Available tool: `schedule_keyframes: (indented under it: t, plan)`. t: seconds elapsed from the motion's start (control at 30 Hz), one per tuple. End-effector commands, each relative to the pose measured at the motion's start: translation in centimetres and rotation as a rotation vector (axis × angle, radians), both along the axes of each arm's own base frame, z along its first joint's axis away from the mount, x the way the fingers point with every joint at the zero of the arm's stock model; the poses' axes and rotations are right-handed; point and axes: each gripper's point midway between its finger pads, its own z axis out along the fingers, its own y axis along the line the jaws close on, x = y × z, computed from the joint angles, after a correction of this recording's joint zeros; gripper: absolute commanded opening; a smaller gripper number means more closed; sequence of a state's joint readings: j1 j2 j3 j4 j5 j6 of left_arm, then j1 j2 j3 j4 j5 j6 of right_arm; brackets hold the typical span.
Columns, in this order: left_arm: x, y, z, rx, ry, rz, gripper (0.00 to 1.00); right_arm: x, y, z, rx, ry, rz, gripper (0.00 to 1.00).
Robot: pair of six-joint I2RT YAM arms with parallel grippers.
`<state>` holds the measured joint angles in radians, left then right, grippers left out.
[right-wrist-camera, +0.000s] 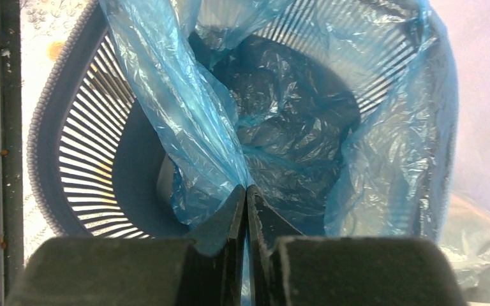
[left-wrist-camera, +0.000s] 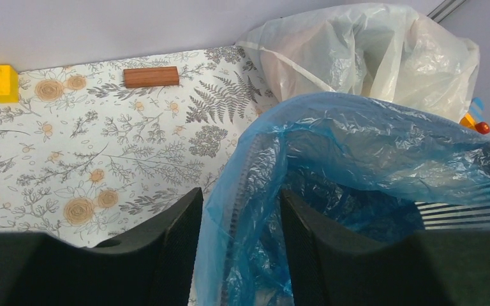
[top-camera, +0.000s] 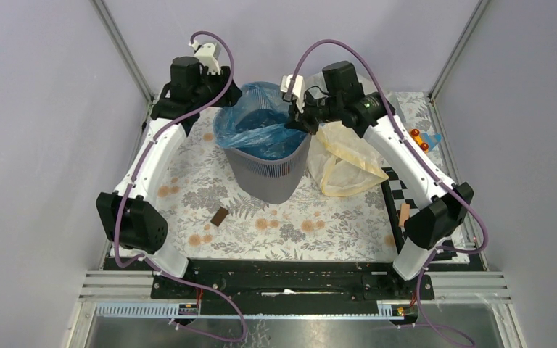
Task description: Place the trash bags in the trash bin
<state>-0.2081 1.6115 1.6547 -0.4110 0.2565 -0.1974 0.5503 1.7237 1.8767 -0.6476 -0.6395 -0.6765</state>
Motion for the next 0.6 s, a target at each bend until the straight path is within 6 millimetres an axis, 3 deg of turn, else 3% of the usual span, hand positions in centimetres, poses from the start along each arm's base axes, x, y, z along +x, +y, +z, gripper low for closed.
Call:
schedule_keyframes:
  t: [0.0, 0.23, 0.37, 0.57]
  plan:
    - [0.4, -0.2, 2.4, 0.031, -0.088, 0.018, 0.47, -2.6, -0.2, 1.8, 0.016, -0.020, 0.041, 0.08]
    - [0.4, -0.3, 1.7, 0.076, -0.087, 0.038, 0.15, -5.3, -0.4, 2.6, 0.084, -0.021, 0.031, 0.07]
    - [0.4, -0.3, 1.4, 0.098, -0.086, 0.046, 0.12, -5.8, -0.6, 2.2, 0.089, 0.002, -0.011, 0.00]
    - [0.4, -0.6, 1.1, 0.120, -0.087, 0.044, 0.11, -6.8, -0.8, 1.7, 0.094, 0.030, -0.025, 0.00]
